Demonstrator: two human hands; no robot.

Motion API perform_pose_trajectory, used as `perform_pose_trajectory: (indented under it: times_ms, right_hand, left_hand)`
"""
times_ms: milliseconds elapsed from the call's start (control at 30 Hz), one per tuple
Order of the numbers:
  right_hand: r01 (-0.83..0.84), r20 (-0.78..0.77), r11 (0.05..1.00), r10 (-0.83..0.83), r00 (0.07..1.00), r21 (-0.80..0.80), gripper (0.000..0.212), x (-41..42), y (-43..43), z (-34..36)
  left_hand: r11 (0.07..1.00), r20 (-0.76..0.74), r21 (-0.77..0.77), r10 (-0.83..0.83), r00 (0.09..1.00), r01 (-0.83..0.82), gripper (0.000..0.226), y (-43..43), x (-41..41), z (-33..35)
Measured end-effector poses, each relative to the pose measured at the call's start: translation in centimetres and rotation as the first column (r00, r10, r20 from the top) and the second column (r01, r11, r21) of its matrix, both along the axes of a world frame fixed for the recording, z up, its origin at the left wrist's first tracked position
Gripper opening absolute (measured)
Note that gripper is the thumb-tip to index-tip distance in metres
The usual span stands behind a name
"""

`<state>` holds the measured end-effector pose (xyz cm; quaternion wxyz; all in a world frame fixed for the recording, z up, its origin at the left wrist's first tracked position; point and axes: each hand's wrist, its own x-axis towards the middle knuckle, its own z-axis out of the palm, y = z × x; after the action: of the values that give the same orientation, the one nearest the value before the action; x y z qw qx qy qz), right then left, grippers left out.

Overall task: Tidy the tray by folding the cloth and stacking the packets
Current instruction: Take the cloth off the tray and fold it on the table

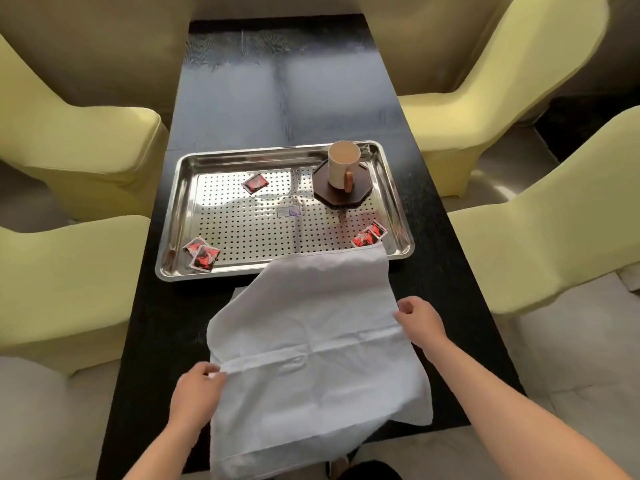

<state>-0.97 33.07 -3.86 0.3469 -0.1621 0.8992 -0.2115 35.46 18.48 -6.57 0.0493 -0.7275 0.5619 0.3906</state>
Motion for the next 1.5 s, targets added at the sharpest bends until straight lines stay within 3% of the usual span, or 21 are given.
perform_pose_trajectory:
  times_ms: [133,300,400,467,533,600,700,767,867,967,1000,1067,1133,1233,1333,1433,1500]
  right_hand:
    - [0.029,0.044,0.994,-0.024,0.999,-0.105,0.047,-1.0,-5.0,-1.1]
    - [0.222,0.086,0.963,-0.211,0.974,-0.151,0.071,-1.5,-8.0,-3.1]
    - [0.356,0.157,0.909,-0.327,0.932,-0.218,0.073,-2.1,-8.6,-3.0]
    - [0.353,0.156,0.895,-0.321,0.934,-0.274,0.051,-2.4,-8.4,-2.9]
    - [0.3,0.128,0.894,-0.272,0.954,-0.332,0.023,-2.5,-7.9,-2.3]
    - [0.261,0.134,0.884,-0.226,0.965,-0.387,0.01,-2.6,-7.1,-1.7]
    - [0.238,0.142,0.874,-0.196,0.97,-0.423,0.005,-2.8,-6.5,-1.0]
    - [0.209,0.086,0.892,-0.19,0.978,-0.401,0.011,-2.8,-6.5,-1.2]
    - [0.156,-0.075,0.948,-0.183,0.98,-0.279,0.019,-2.6,-6.9,-1.9]
    - [0.155,-0.108,0.971,-0.176,0.979,-0.182,0.008,-2.2,-7.2,-2.4]
    - [0.16,-0.105,0.973,-0.178,0.978,-0.166,0.018,-2.2,-7.1,-2.4]
    - [0.197,-0.048,0.968,-0.207,0.977,-0.153,0.042,-2.1,-6.3,-2.3]
    - [0.208,0.012,0.966,-0.208,0.978,-0.155,0.048,-1.8,-4.7,-1.7]
    - [0.123,0.002,0.988,-0.124,0.992,-0.09,0.045,-0.7,-0.3,-1.0]
    - [0.053,-0.046,0.998,-0.051,0.998,0.037,0.046,0.5,4.9,-1.1]
    - [0.036,-0.067,0.978,-0.022,0.997,0.207,0.047,1.7,8.2,-1.3]
    - [-0.015,-0.063,0.966,0.032,0.998,0.257,0.047,2.4,9.5,-1.4]
  left_hand:
    - [0.972,-0.154,-0.016,0.228,0.961,-0.233,0.038,-5.3,-3.5,-0.9]
    - [0.903,-0.12,-0.011,0.425,0.897,-0.43,0.043,-9.9,-5.9,-1.5]
    - [0.869,-0.201,0.214,0.487,0.85,-0.447,0.072,-12.3,-5.5,-3.9]
    - [0.811,-0.268,0.393,0.551,0.79,-0.433,0.082,-13.2,-5.1,-5.2]
    - [0.792,-0.353,0.474,0.571,0.741,-0.385,0.057,-12.9,-5.8,-2.4]
    - [0.849,-0.418,0.394,0.508,0.753,-0.353,0.03,-12.5,-6.2,-0.3]
    - [0.883,-0.576,0.218,0.461,0.675,-0.416,0.014,-12.5,-5.6,0.8]
    - [0.873,-0.623,0.12,0.437,0.649,-0.473,0.016,-12.4,-5.3,1.2]
    - [0.857,-0.575,-0.03,0.406,0.71,-0.514,0.026,-12.6,-5.9,0.8]
    - [0.874,-0.414,-0.163,0.361,0.836,-0.458,0.013,-12.9,-6.3,0.0]
    - [0.882,-0.361,-0.18,0.352,0.863,-0.435,0.024,-13.0,-6.2,-0.3]
    - [0.898,-0.301,-0.162,0.35,0.887,-0.409,0.055,-12.3,-5.6,-0.8]
    - [0.904,-0.301,-0.144,0.347,0.888,-0.402,0.066,-10.8,-4.6,-0.5]
    - [0.942,-0.279,-0.087,0.288,0.916,-0.323,0.058,-6.4,-2.0,0.1]
    - [0.969,-0.152,-0.023,0.239,0.959,-0.245,0.046,-1.4,1.5,0.1]
    - [0.951,0.02,0.037,0.305,0.952,-0.306,0.038,3.3,4.0,-0.1]
    - [0.93,0.055,0.075,0.356,0.933,-0.36,0.034,6.0,4.7,-0.4]
